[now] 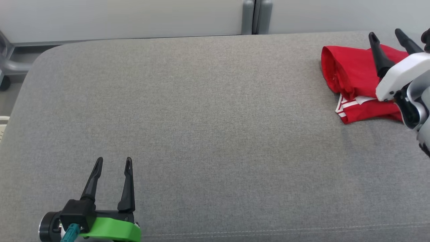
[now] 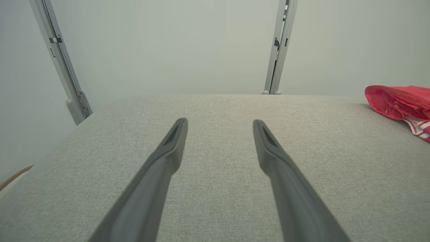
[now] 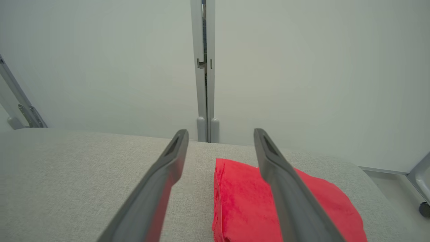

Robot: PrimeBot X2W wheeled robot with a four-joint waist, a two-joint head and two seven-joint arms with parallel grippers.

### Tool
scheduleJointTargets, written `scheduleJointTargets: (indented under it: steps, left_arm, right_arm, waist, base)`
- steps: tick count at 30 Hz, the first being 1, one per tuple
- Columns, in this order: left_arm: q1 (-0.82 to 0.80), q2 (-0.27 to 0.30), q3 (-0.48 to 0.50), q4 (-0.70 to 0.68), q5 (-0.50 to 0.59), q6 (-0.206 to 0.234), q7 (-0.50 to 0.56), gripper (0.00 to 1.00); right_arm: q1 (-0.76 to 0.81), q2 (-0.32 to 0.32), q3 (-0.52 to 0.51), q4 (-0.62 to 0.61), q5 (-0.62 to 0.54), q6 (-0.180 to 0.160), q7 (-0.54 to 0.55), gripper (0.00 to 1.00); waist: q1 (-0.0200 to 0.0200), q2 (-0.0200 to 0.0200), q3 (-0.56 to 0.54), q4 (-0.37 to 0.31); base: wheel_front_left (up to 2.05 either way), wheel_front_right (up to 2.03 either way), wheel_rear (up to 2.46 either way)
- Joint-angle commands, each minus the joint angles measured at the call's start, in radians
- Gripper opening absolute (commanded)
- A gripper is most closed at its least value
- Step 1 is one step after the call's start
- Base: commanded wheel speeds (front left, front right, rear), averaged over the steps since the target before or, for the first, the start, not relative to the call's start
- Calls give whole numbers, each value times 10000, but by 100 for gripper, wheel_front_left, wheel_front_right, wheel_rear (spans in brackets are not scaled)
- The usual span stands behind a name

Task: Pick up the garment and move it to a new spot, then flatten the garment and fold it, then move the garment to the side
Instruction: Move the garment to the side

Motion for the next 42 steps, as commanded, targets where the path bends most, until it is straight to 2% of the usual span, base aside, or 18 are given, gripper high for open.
scheduleJointTargets:
  steps: [1,3,11,16,23,30,42]
  left_arm:
    - [115,21,63,-19,65,-19,-18,100]
    - [192,21,127,-57,94,-45,-18,100]
    - [299,21,138,-100,26,-61,-18,100]
    - [407,21,161,-73,-12,-24,-18,100]
    - [516,21,284,-101,-33,59,-18,100]
    - [683,21,471,-105,-27,193,-18,100]
    - [1013,100,904,21,564,533,-18,100]
  right_arm:
    - [466,79,-259,-155,-224,-15,-21,100]
    - [1121,294,-1189,-799,-854,-15,-24,100]
    - [3209,1041,-3848,-2427,-2704,-15,-26,100]
    - [4241,1520,-4803,-3133,-3651,-14,-27,100]
    - [5647,2321,-5867,-4186,-4755,-14,-27,100]
    - [6868,2838,-6753,-4843,-5545,-14,-28,100]
    - [8338,3791,-7246,-5117,-6305,-14,-28,100]
  waist:
    - [0,0,-252,-208]
    - [0,0,-374,-267]
    - [0,0,-663,-270]
    - [0,0,-807,-270]
    - [0,0,-974,-356]
    - [0,0,-1140,-403]
    - [0,0,-1442,-505]
  base:
    - [0,0,0]
    - [0,0,0]
    - [0,0,0]
    - [0,0,0]
    - [0,0,0]
    - [0,0,0]
    - [0,0,0]
